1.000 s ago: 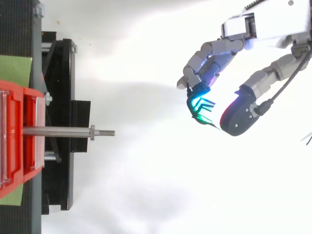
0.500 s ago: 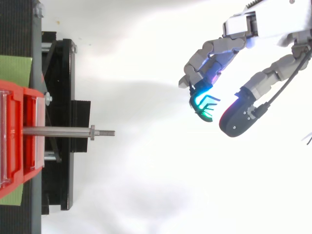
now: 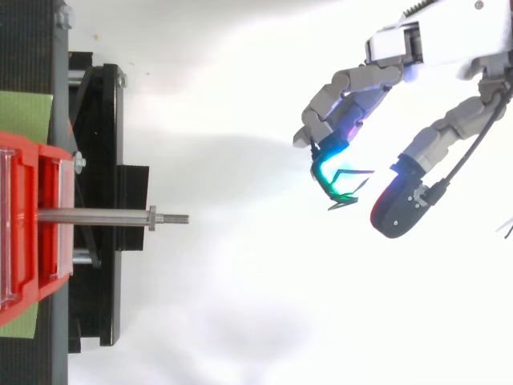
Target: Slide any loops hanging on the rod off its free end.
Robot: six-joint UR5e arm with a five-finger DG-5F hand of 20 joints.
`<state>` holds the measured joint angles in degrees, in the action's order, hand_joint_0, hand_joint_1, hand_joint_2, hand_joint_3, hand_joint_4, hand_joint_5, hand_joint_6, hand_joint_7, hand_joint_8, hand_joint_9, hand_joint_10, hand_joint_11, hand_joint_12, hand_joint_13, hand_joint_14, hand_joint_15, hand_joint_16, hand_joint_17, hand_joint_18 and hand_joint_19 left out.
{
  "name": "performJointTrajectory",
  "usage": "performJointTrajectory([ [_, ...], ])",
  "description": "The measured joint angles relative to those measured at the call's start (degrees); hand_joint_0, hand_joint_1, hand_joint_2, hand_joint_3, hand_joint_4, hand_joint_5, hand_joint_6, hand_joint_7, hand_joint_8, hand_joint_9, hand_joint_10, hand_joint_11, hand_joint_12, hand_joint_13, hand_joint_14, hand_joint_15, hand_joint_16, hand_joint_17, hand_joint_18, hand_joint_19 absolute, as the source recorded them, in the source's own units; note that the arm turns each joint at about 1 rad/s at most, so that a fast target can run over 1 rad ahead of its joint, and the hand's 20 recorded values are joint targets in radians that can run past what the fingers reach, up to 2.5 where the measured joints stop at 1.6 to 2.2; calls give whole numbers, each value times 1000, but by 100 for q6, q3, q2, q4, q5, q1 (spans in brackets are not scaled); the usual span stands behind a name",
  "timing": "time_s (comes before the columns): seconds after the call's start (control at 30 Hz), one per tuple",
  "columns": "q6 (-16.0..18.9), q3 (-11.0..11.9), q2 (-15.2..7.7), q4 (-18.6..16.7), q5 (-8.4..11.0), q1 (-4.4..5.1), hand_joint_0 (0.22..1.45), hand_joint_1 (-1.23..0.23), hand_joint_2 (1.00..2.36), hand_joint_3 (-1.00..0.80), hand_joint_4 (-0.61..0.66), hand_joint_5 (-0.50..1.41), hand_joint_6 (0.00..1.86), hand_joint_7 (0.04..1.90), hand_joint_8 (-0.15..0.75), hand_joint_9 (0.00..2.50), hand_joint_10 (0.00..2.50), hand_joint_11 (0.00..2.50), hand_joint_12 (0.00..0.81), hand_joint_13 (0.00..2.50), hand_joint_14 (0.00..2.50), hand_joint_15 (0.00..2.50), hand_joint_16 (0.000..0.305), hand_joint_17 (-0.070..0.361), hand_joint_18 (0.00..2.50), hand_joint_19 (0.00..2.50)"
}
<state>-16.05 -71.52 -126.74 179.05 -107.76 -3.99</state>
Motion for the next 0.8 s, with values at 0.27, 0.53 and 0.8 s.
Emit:
performJointTrajectory([
  [0.27,23,0,0,31,-1,10,479,-792,1000,-500,207,-179,793,1260,278,683,5,170,303,530,0,0,45,102,473,0],
  [0.53,32,2,0,34,-3,12,440,-738,1000,-500,222,-177,793,1217,295,686,5,160,321,540,0,0,49,110,496,0],
  [0.8,32,1,0,34,0,15,561,-622,1000,-500,189,-164,754,1318,264,678,6,172,286,517,0,0,42,94,444,19],
])
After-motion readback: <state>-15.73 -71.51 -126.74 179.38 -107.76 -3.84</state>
